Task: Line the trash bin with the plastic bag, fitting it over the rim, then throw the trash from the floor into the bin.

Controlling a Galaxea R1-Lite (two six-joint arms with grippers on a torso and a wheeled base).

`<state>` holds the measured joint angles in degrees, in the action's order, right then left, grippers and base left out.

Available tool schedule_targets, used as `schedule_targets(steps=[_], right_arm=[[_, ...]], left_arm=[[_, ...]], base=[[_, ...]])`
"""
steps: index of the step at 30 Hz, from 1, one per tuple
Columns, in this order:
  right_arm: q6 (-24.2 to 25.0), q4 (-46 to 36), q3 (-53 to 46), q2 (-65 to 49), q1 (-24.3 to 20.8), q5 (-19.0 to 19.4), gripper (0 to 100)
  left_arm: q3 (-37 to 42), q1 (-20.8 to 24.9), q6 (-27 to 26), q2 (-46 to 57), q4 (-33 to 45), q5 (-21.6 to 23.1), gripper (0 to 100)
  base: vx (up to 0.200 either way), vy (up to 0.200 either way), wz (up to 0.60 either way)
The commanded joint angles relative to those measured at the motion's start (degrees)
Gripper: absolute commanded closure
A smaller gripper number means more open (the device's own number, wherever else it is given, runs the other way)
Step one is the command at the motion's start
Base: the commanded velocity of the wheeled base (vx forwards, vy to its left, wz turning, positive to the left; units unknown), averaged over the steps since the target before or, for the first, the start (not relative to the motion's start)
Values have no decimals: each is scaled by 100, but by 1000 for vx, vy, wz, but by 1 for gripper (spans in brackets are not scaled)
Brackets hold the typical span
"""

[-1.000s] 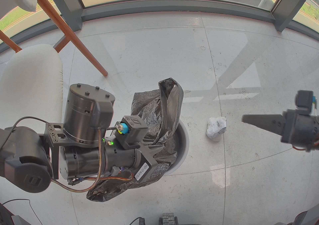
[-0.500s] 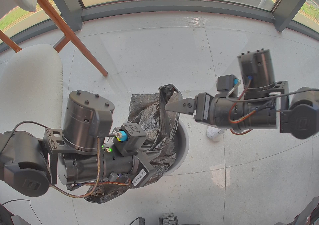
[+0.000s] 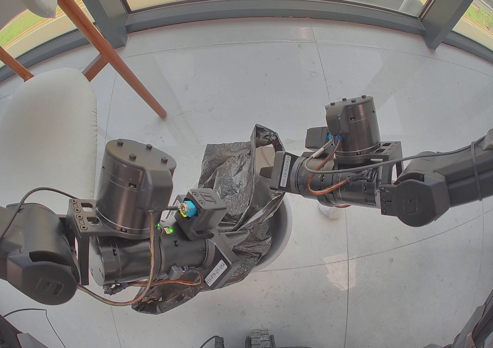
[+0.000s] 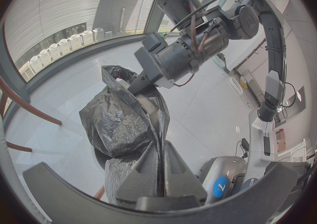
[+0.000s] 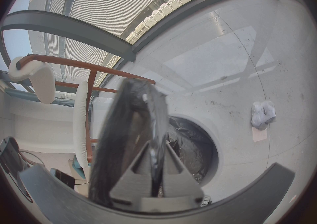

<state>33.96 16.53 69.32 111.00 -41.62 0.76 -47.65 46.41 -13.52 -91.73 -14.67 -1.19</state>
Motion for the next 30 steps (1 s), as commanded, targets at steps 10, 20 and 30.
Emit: schedule_targets(steps=[10, 20, 30], right_arm=[[-92, 43, 82, 124, -180, -93, 100], [-478, 34, 100, -43, 145, -5, 100], [-584, 34, 29, -96, 251, 21, 100]], left_arm=[[-51, 0, 517, -117, -10, -48, 100], [-341, -18, 1027, -363, -72, -83, 0], [-148, -79, 1071, -407, -28, -250, 0]], base=[[0, 0, 0], [0, 0, 0], [0, 0, 0]])
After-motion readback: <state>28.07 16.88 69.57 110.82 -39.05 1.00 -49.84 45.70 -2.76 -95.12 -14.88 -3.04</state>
